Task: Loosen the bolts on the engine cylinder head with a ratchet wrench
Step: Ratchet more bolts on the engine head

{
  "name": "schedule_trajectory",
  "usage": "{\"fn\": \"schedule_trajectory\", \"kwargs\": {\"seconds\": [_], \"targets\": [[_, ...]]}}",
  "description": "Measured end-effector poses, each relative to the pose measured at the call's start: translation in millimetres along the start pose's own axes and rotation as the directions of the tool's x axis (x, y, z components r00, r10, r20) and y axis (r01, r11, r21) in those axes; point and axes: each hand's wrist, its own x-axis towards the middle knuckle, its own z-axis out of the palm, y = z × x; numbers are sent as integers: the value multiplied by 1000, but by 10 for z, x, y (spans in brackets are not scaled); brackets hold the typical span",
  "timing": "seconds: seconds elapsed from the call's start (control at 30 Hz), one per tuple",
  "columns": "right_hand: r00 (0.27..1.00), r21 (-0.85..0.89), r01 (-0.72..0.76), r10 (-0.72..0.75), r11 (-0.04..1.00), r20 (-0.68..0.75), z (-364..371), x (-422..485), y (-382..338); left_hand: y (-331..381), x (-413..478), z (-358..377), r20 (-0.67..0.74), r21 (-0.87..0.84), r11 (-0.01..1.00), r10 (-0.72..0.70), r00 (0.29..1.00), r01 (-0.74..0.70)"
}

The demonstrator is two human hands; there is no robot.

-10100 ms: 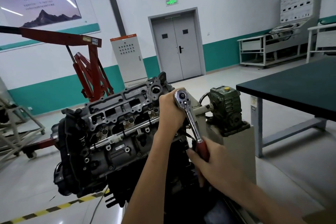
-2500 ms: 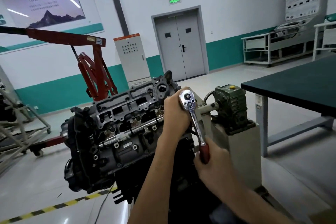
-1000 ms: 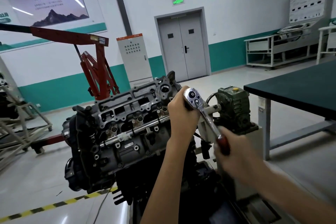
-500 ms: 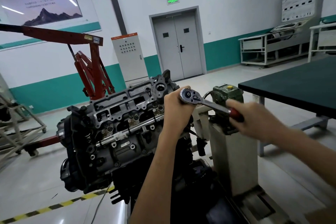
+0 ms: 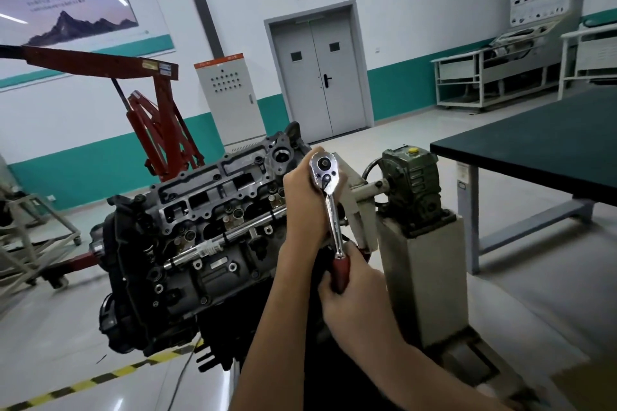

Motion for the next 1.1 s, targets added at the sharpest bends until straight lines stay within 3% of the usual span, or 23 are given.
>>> {"fn": "schedule_trajectory", "kwargs": {"seconds": [0.13,0.23,0.37,0.47,0.57,0.7,0.77,0.87,1.0,1.1], "targets": [[996,-156,84,-80,984,31,-341,121,182,4,54,2,47,90,995,-45,998,41],[965,-373,190,-102,908,242,-820,419,346,27,79,2,60,106,992,-73,995,66],[905,-640,421,-252,643,342,-1330,1002,293,86,80,-25,121,113,993,-61,991,47],[901,-730,432,-283,530,327,-1401,1258,184,117,73,-50,149,98,993,-74,986,60],[936,-657,350,-222,668,274,-1249,981,272,88,20,-70,123,109,994,-22,992,8],[994,-374,96,-69,922,84,-614,223,250,68,-40,-13,68,130,990,43,997,-52],[999,-196,30,-32,980,-10,-246,52,116,42,-22,-30,31,128,991,24,999,-28],[1000,-43,-2,2,999,-1,16,-27,22,14,10,-103,87,97,995,-3,996,-6],[992,-237,101,-79,966,98,-462,187,214,33,70,-73,92,133,989,-79,993,67],[953,-475,248,-124,845,277,-960,528,312,41,88,-70,108,145,988,-66,992,50]]}}
